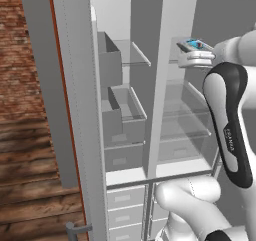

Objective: There's a fish in the fridge that needs to be moved to the freezer for freezing. Pick up the fish from the fridge, place it on any shelf in the freezer, and close the fridge and freezer doors when done.

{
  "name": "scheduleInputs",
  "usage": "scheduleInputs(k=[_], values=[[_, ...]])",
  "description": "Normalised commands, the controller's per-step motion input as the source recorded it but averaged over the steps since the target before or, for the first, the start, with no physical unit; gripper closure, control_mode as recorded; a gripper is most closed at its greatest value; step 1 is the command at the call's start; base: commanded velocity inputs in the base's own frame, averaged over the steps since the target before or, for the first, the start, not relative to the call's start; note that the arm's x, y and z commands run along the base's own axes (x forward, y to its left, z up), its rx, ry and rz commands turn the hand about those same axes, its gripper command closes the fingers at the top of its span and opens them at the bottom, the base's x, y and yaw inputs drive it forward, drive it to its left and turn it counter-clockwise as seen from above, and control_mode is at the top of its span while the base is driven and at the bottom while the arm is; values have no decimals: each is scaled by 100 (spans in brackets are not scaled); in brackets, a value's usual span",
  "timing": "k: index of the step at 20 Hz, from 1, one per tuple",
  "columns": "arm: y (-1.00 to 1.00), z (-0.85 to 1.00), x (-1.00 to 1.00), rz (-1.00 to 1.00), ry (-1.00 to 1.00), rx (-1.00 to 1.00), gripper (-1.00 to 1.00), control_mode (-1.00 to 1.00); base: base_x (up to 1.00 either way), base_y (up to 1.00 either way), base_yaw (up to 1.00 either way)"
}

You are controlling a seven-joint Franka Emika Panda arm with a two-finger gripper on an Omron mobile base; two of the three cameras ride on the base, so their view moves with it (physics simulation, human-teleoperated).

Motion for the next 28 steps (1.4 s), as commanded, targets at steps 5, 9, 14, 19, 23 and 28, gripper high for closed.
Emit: scheduleInputs(k=[5,9,14,19,23,28], values=[[38,-1,1,0,0,0,100,-100,0,0,0],[33,-1,9,0,5,0,100,-100,0,0,0],[25,0,26,0,6,0,100,-100,0,0,0],[3,-3,41,0,6,0,100,-100,0,0,0],[12,-12,31,1,1,0,100,-100,0,0,0],[26,-17,30,0,0,-1,100,-100,0,0,0]])
